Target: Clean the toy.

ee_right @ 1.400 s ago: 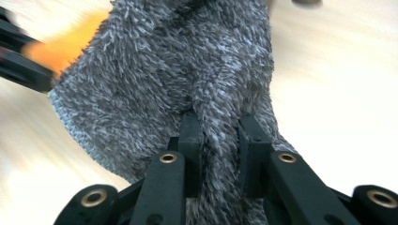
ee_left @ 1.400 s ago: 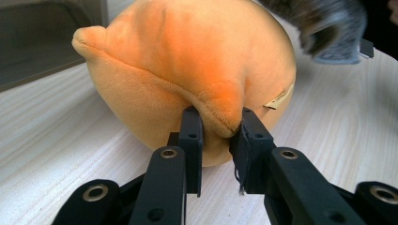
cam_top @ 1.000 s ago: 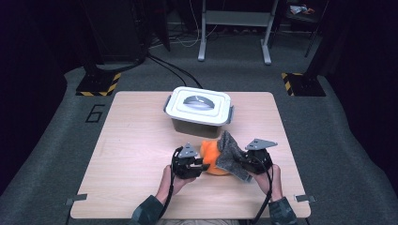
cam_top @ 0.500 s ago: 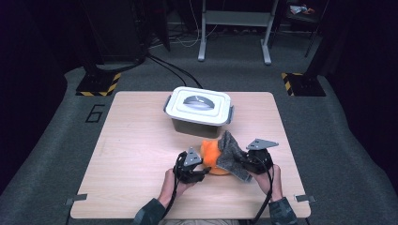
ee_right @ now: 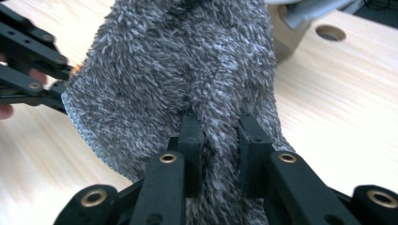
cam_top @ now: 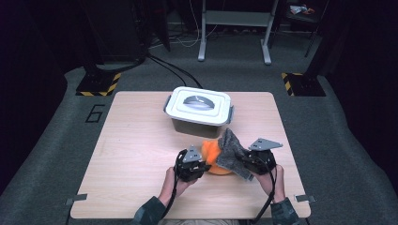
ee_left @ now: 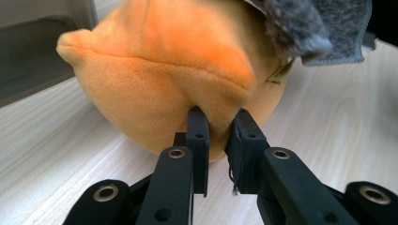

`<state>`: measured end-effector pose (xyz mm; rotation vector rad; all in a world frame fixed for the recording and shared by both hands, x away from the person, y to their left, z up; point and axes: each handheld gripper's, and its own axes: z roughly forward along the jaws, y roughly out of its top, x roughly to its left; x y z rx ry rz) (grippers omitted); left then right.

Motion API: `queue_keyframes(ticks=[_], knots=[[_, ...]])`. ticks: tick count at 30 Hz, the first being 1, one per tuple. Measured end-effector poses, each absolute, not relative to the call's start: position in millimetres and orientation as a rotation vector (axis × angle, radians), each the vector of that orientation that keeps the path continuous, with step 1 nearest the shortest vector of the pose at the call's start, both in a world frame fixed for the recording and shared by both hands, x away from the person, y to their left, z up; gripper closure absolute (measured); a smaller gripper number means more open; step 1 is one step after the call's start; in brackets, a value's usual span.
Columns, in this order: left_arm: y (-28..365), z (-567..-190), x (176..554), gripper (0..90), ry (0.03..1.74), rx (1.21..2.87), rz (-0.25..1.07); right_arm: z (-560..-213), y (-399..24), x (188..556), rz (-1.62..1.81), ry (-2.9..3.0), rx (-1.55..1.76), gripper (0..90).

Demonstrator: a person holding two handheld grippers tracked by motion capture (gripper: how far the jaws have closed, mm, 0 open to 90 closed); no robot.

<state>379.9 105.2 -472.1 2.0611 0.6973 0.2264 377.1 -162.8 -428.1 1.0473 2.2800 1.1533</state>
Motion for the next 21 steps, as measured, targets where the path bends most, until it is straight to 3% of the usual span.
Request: queue_keyframes(ticks=[10, 21], knots=[[103, -465, 381, 79.4, 0.737, 2.043, 0.181, -426, -133, 373, 1.136, 2.322, 0.942, 74.7], [106, -470, 385, 79.1, 0.771, 2.024, 0.153, -433, -132, 377, 1.101, 2.320, 0.922, 74.9]])
